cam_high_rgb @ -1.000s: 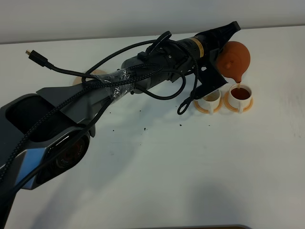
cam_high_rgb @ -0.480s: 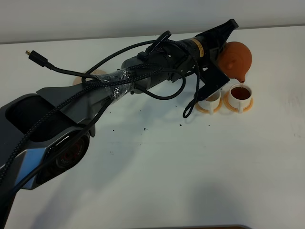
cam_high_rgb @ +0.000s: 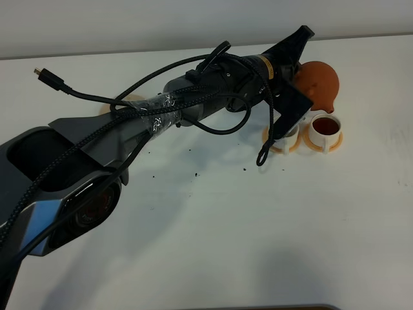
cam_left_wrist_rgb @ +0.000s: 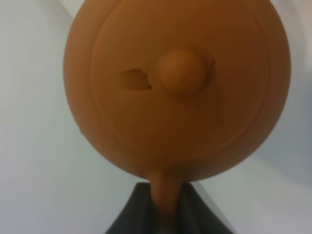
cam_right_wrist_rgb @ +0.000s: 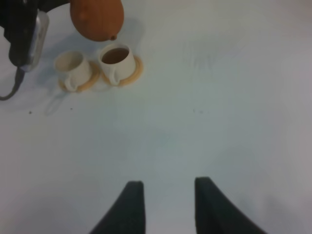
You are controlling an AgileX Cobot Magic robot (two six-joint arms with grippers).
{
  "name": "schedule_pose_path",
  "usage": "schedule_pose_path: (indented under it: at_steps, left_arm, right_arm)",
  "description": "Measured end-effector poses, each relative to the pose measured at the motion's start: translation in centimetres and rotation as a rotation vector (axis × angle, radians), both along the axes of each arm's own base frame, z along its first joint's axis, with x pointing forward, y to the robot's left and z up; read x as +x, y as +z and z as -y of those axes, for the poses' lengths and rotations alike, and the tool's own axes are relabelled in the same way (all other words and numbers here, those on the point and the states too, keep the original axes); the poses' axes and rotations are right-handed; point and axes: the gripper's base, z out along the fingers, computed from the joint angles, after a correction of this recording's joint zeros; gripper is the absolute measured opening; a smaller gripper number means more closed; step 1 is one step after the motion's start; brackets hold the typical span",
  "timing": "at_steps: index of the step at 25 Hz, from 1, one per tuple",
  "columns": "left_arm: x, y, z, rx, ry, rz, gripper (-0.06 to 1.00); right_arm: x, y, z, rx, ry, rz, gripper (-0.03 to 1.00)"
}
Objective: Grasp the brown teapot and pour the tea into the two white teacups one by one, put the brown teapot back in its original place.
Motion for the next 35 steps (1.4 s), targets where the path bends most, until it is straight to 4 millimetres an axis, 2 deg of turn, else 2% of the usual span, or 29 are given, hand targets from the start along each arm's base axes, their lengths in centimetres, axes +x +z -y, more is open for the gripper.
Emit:
schedule_pose_path:
  at_steps: [3, 5, 11, 18, 24, 35]
  left_arm:
    - [0.2, 0.4, -0.4, -0.053, 0.052, -0.039, 0.10]
    - [0.2, 1.3, -0.6, -0.101, 0.099, -0.073, 0.10]
    - [-1.0, 6.1, -2.1, -0.206, 0.292, -0.238, 0.10]
    - [-3.1, 9.1, -4.4, -0.247, 0.587, -0.476, 0.10]
    - [-5.0, 9.3, -5.4, -0.231, 0.817, -0.677, 0.10]
    - [-9.1, 8.5, -3.4, -0.269, 1.055, -1.032, 0.10]
  right_arm:
    - [0.0, 0.0, 0.0, 0.000, 0.000, 0.000, 0.24]
    - [0.0, 0.0, 0.0, 0.000, 0.000, 0.000, 0.24]
    - [0.0, 0.0, 0.0, 0.000, 0.000, 0.000, 0.24]
    - [0.0, 0.0, 0.0, 0.000, 0.000, 0.000, 0.24]
    - [0.0, 0.0, 0.0, 0.000, 0.000, 0.000, 0.24]
    - [0.0, 0.0, 0.0, 0.000, 0.000, 0.000, 0.24]
